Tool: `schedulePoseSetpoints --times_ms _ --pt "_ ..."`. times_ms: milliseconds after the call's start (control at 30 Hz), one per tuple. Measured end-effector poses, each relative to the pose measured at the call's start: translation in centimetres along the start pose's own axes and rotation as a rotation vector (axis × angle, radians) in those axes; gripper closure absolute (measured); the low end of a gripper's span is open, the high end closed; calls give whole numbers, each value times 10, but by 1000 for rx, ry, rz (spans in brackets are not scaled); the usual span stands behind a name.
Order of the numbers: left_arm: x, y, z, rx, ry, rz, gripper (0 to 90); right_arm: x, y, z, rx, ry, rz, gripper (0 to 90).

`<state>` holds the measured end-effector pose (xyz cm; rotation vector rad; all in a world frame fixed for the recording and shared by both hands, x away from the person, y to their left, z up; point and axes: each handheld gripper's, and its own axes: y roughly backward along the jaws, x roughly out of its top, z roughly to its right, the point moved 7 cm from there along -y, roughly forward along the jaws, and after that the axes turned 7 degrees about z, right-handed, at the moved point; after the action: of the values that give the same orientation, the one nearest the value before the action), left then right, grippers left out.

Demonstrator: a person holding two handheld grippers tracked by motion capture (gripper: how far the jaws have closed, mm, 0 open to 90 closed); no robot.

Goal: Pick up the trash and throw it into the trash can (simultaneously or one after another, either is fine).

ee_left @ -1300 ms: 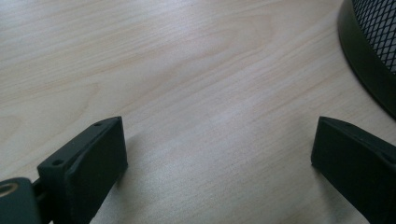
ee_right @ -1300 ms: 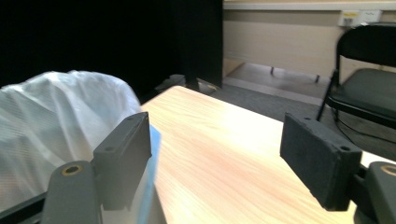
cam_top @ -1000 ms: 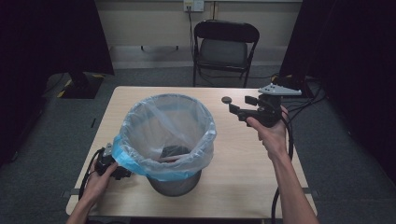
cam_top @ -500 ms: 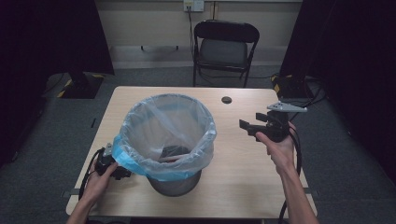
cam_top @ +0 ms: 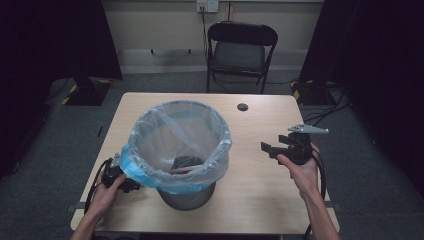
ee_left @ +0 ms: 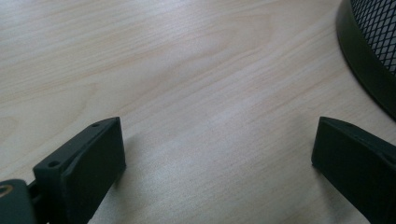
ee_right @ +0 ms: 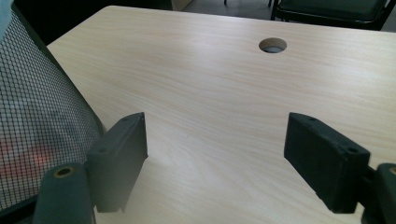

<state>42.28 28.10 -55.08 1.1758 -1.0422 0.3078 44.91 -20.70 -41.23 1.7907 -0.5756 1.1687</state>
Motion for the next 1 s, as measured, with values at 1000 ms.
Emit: schedulePoseSetpoints --times_ms 1000 --pt "0 0 0 3 -1 0 20 -106 -14 28 -91 -38 -252 179"
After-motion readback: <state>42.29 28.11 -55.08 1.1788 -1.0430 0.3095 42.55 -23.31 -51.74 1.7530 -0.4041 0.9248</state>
